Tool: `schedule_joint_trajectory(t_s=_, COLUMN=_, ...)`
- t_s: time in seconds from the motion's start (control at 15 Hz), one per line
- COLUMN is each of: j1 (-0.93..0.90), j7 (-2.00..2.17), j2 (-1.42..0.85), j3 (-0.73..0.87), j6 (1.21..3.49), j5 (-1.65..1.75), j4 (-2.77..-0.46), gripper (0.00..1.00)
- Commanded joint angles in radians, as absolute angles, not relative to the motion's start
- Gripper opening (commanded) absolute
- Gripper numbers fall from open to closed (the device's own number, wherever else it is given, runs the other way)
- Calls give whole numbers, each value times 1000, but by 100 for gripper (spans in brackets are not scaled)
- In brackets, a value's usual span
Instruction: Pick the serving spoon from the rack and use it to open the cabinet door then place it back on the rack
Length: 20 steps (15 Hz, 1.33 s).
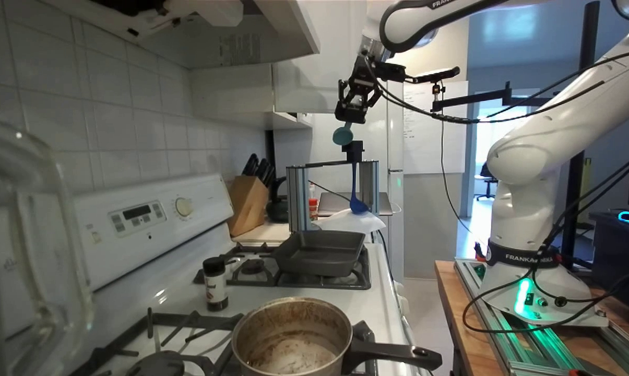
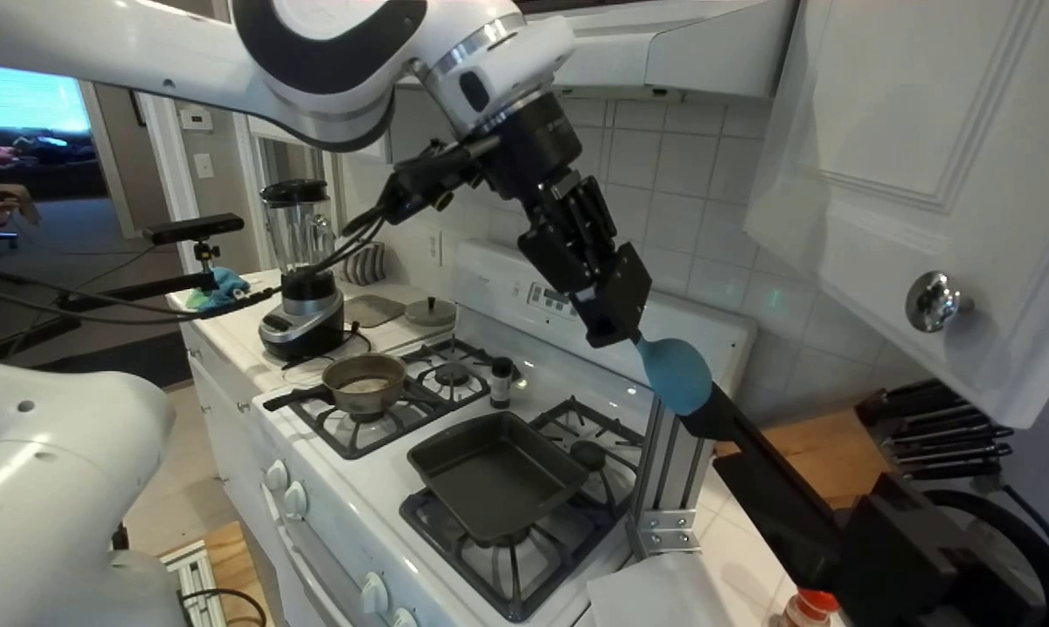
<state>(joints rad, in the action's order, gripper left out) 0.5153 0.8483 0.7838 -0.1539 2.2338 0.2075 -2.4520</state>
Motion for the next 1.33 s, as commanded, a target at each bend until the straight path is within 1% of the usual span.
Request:
schedule_joint_trajectory(t_s=0.0, j1=419, j7=756, j2=633, j3=-47, j6=2144, j5=168, j4=-2324, gripper=22)
schedule_joint_trajectory(t_s=0.27, j1=333, j7=619, j2=522, j3=59, j6=2047, j5=89, j4=-2226, gripper=22)
schedule_joint_trajectory(t_s=0.67, j1=300, j7=478, j2=413, j3=123, j6=1925, j5=53, j4=-2116, gripper=22)
schedule_joint_trajectory(t_s=1.0, j1=301, j7=379, j2=367, j3=143, j6=1939, j5=100, j4=-2107, gripper=22)
schedule_joint_trajectory(t_s=1.27, j1=298, j7=298, j2=340, j3=151, j6=1998, j5=136, j4=-2132, gripper=22)
